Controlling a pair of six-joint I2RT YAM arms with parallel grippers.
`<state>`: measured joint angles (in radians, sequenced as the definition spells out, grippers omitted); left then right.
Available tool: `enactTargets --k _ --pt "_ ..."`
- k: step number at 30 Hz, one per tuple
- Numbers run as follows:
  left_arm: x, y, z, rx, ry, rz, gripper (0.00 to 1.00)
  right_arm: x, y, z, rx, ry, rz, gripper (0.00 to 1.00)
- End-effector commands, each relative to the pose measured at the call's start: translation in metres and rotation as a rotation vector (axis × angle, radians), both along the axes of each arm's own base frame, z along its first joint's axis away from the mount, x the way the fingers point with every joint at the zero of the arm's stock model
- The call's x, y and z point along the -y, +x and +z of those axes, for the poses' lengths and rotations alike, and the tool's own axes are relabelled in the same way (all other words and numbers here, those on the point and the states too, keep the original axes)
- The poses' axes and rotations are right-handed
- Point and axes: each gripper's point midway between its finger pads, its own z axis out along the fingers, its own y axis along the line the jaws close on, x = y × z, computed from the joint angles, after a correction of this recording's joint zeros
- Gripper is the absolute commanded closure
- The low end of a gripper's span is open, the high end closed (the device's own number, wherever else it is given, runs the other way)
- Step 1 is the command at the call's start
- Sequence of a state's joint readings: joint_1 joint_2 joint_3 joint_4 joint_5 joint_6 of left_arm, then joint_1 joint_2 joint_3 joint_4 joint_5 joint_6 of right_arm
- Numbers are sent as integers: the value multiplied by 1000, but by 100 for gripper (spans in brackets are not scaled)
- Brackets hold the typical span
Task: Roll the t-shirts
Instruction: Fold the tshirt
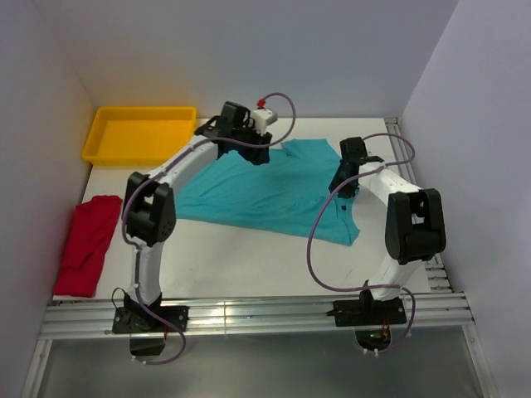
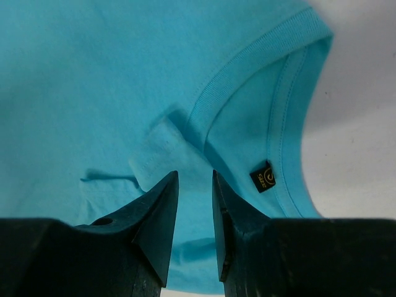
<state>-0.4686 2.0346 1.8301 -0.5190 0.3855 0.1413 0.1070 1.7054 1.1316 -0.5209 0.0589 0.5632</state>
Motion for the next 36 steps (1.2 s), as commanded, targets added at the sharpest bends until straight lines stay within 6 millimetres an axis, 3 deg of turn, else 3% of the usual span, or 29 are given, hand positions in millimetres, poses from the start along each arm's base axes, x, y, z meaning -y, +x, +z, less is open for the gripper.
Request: enactTargets --k 1,4,6,9,18,21,30,36 --pt "56 12 -14 -12 -110 -51 48 -3 27 15 92 -5 11 64" --pt "91 1 -25 -21 -128 -95 48 -3 28 12 98 -11 12 64" --pt "111 -12 -42 -25 -117 -136 47 -2 30 11 100 -13 12 64" --pt "134 -26 -57 -41 -113 -173 47 -3 32 5 92 -15 14 64" --pt "166 -51 -95 -80 -81 -216 49 1 37 4 90 -41 12 64" --pt "169 -51 -110 -78 -46 -193 51 1 37 5 90 -44 19 64" --pt "165 -52 -124 -93 -7 -145 56 4 36 6 92 -52 27 64" --pt "165 -58 -125 -107 -7 -161 69 3 42 6 92 -58 38 64"
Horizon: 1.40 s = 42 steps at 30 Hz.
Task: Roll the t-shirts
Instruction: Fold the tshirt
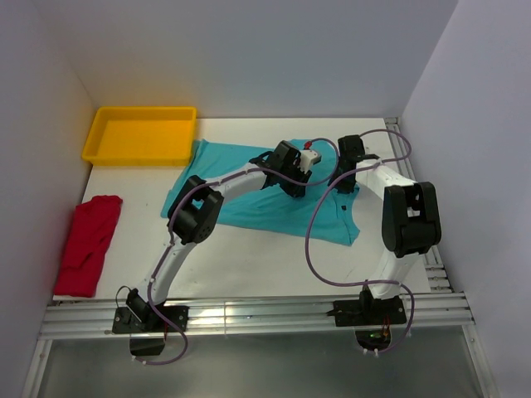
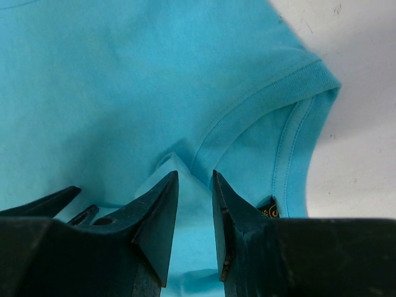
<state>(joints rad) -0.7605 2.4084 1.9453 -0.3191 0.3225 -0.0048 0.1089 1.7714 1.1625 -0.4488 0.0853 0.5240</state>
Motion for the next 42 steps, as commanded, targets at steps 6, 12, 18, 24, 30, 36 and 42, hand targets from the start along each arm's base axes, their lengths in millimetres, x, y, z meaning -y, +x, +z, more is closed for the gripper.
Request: enactTargets --k 6,12,18,24,30,36,42 --pt "5 -5 10 -4 -17 -13 70 2 21 15 56 -22 13 64" --pt "0 -9 13 21 -4 -45 59 0 20 13 52 -17 14 64" --pt "1 -13 12 0 -10 -53 67 0 19 10 49 -16 15 64" --pt "1 -16 14 -7 -18 -66 77 2 20 9 45 -22 15 64" --pt "4 -16 25 4 -40 -77 94 2 21 8 39 -30 27 64" --pt "7 -16 40 28 -68 -91 74 1 19 2 29 -25 35 64" --pt "4 -16 41 31 -59 -79 76 2 17 -1 24 -25 35 64"
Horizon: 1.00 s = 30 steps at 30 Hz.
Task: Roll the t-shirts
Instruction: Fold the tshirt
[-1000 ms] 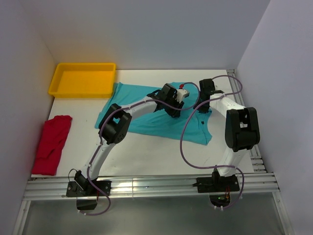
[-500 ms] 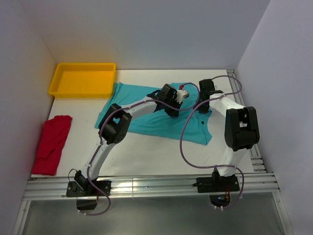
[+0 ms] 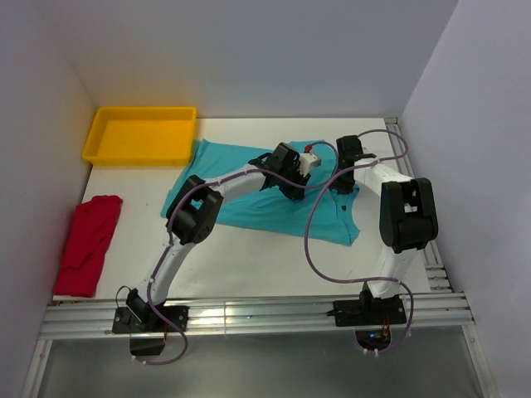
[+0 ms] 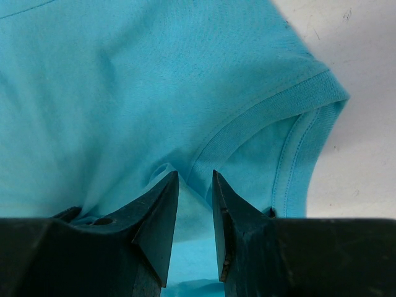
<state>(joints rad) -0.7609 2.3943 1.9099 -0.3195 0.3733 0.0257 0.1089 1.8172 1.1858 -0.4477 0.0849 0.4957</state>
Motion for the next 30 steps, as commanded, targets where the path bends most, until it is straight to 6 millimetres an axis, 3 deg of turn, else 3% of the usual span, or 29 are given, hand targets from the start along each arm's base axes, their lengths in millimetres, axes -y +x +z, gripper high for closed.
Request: enactTargets --k 1,9,11,15,19,26,30 --pt "5 -3 46 52 -57 -18 76 0 13 10 51 -9 12 64" --pt "6 -2 52 75 -72 -22 60 1 12 14 55 -7 13 64" --pt "5 -1 47 61 -55 -18 58 1 12 15 56 -7 14 65" --pt "9 3 55 72 -67 -17 59 2 10 18 60 -10 13 65" --pt "9 1 62 74 -78 -17 67 2 8 21 63 -12 11 65" --pt "4 0 47 46 -37 -8 76 3 6 22 64 -12 13 65" --pt "3 2 45 50 -25 0 73 2 6 20 63 -6 18 65"
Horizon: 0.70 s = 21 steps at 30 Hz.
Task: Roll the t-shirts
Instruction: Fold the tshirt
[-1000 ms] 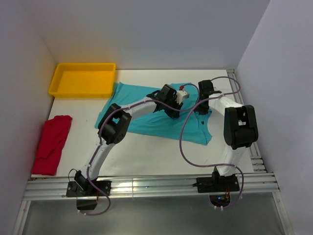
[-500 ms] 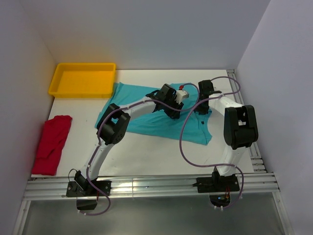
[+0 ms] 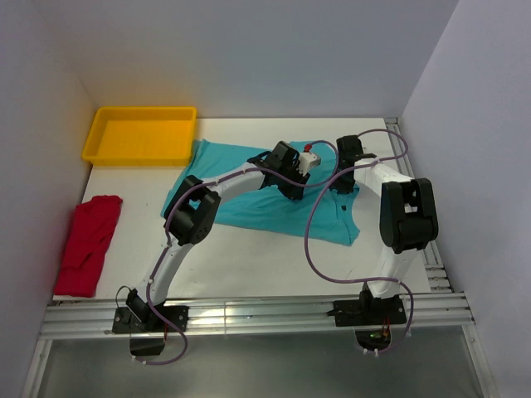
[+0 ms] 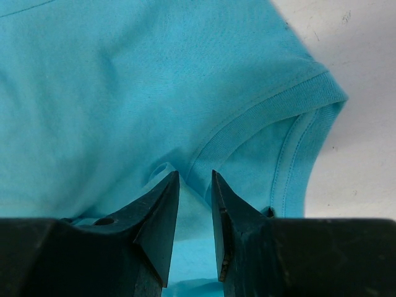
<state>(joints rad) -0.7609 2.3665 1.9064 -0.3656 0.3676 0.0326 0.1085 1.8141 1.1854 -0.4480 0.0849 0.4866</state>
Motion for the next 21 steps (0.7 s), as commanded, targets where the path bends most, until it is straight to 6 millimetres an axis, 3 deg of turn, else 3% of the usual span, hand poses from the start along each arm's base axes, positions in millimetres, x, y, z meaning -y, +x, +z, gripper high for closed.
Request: enactTargets --k 1,9,16,21 --pt "8 6 33 53 -37 0 71 2 6 19 61 -1 8 65" --pt "10 10 31 61 -34 2 68 2 6 16 59 4 13 65" --pt "12 11 29 58 -33 0 78 2 8 15 62 11 19 65" --pt "12 11 28 56 -26 -3 91 1 9 19 74 13 27 64"
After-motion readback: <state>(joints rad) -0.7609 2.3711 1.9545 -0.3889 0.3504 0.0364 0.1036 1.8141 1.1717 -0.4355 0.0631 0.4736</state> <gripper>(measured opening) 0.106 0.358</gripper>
